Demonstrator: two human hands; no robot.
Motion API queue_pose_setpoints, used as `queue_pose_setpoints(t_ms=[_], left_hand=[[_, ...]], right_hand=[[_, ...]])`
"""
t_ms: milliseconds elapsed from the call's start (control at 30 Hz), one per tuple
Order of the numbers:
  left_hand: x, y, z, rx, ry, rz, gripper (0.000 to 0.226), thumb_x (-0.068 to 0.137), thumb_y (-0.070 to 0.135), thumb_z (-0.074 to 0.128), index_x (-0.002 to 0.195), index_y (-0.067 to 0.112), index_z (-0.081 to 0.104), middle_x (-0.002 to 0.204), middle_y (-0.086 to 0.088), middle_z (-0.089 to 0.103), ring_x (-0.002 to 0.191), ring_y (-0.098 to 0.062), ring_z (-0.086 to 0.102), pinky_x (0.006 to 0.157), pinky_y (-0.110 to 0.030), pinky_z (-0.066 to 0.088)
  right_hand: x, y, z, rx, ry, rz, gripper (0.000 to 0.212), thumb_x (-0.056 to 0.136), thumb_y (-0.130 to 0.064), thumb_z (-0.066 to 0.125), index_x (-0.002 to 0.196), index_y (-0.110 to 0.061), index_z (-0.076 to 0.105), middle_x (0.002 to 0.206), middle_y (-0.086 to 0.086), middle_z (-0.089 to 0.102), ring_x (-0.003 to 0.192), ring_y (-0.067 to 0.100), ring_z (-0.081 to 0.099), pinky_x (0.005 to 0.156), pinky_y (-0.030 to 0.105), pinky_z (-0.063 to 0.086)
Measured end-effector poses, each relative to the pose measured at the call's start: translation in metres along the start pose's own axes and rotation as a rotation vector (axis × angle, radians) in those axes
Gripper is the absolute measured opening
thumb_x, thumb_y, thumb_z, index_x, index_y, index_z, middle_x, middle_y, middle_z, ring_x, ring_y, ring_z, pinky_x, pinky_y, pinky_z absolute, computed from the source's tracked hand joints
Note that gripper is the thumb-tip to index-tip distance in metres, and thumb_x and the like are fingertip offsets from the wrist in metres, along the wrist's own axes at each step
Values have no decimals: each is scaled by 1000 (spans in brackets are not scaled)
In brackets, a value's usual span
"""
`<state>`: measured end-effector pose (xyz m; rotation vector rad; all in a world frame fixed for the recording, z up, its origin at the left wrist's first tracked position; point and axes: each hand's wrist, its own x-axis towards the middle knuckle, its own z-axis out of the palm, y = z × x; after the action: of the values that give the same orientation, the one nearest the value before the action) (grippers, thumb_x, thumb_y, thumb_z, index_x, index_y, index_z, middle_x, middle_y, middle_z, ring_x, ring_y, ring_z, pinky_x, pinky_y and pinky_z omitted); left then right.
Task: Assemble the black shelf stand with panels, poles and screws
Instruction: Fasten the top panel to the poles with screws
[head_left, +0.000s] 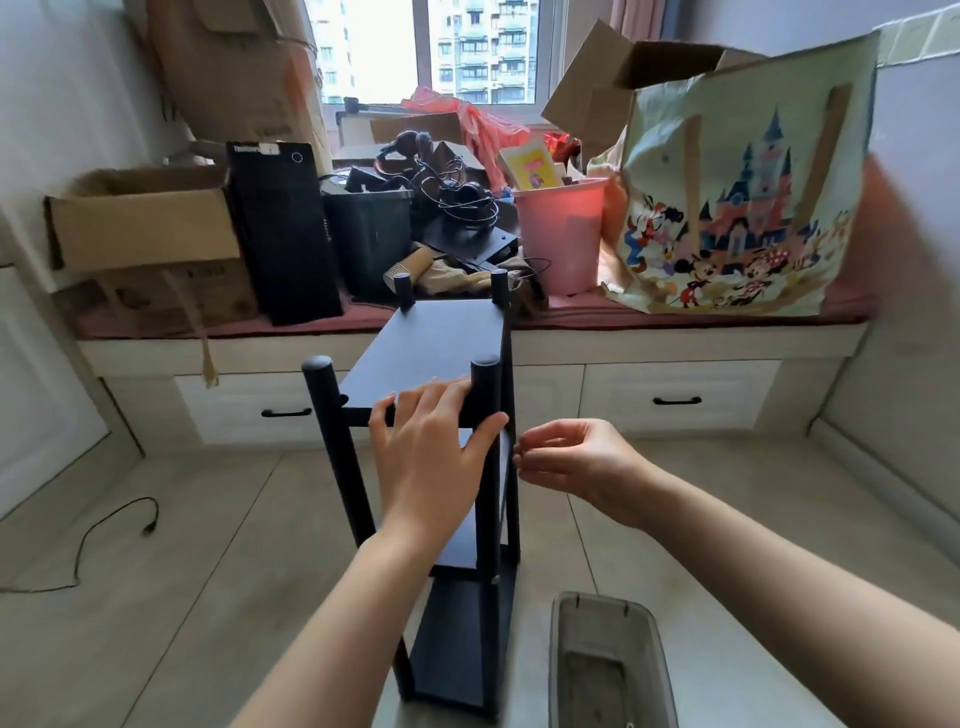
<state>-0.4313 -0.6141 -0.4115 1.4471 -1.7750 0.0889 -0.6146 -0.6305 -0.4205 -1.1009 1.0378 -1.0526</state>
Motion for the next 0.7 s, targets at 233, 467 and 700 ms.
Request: queue_pose_setpoints(t_ms=[233,467,700], left_hand=[[24,-39,-35,-49,20,-134,38,95,51,58,122,26,62,122,11,64,127,-17,47,115,-41,16],[40,-111,-67,-248,82,-268,44,82,61,57,113,30,64,109,13,69,115,-19,61,110,-54,38],[22,-158,-91,-311,150,-422,37,83,65,58,109,40,63,103,20,69,115,-15,60,108,-50,43]], right_hand=[[20,2,43,194,-5,-10,27,83,3,71,109,7,66,100,21,73,90,24,73,77,28,59],[62,46,98,298,-7,93,11,94,-12,63,96,-1,67,90,13,73,83,23,71,84,35,58],[77,77,169,196,17,67,16,98,-20,59,109,-8,61,88,7,77,85,20,75,68,27,57]])
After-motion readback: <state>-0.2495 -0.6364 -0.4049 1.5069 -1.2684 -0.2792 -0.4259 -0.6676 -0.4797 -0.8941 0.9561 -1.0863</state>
